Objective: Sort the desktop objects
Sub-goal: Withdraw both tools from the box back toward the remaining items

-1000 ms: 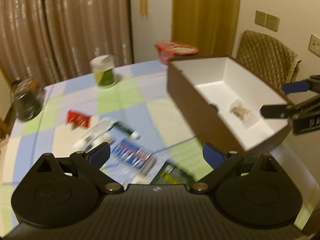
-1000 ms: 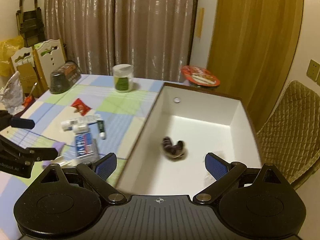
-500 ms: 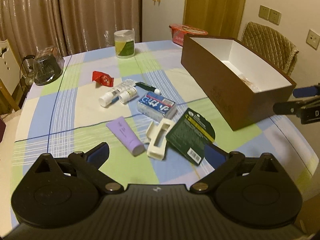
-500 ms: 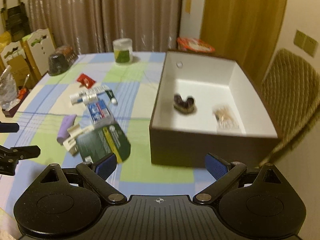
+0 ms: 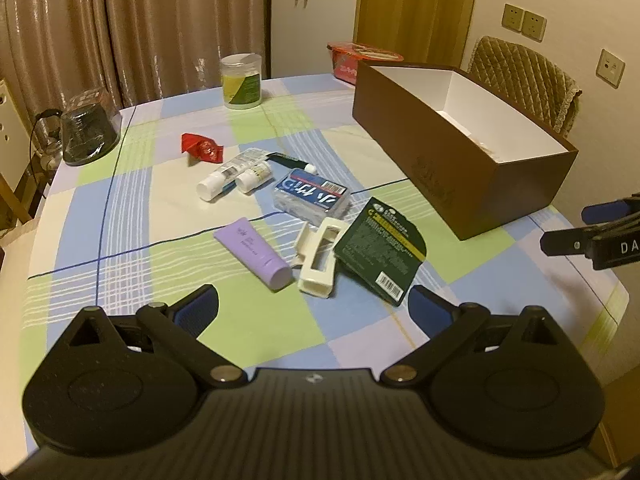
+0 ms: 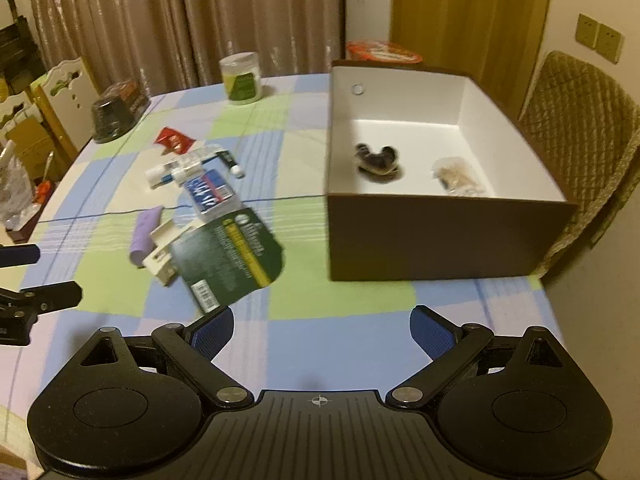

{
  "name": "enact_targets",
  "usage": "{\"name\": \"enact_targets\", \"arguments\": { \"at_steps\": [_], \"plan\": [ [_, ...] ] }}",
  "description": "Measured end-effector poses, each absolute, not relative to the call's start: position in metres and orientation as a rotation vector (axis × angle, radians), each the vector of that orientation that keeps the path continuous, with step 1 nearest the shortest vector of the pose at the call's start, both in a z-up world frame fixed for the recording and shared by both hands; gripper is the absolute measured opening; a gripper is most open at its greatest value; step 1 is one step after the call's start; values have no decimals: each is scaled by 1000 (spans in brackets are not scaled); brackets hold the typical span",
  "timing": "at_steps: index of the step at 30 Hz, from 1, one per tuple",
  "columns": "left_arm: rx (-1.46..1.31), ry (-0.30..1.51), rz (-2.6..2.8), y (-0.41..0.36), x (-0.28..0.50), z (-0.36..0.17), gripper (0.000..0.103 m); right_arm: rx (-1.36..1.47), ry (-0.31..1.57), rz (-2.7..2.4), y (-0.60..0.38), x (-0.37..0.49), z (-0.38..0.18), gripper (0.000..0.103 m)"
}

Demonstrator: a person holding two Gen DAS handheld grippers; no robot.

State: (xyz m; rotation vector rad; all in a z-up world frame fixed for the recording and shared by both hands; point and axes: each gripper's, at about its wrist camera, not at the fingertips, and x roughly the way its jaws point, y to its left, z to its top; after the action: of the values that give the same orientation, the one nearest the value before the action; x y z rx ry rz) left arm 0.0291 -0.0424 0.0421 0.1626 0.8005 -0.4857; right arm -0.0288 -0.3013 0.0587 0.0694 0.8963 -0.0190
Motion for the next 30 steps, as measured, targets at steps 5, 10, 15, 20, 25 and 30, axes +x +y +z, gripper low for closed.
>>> {"name": "enact_targets", "arguments": {
  "at_steps": [5, 10, 15, 20, 25, 30],
  "plan": [
    [151, 818, -471, -26, 29, 39, 99, 64, 895, 47, -279, -26, 61, 97],
    [131, 822, -441, -11, 31, 36, 99, 34, 870, 123, -257, -15, 67, 97],
    [107, 824, -416, -3, 38, 33, 99, -22, 837, 206, -238, 6, 70, 97],
    [78, 845, -364, -3, 55, 28, 99, -58, 824, 280, -230, 33, 69, 97],
    [89, 853, -316, -7, 68, 30, 99, -64, 788, 341, -234, 53, 70, 97],
    [100, 853, -269, -8, 86, 32, 99, -76, 764, 379, -239, 69, 71, 97]
  ]
}}
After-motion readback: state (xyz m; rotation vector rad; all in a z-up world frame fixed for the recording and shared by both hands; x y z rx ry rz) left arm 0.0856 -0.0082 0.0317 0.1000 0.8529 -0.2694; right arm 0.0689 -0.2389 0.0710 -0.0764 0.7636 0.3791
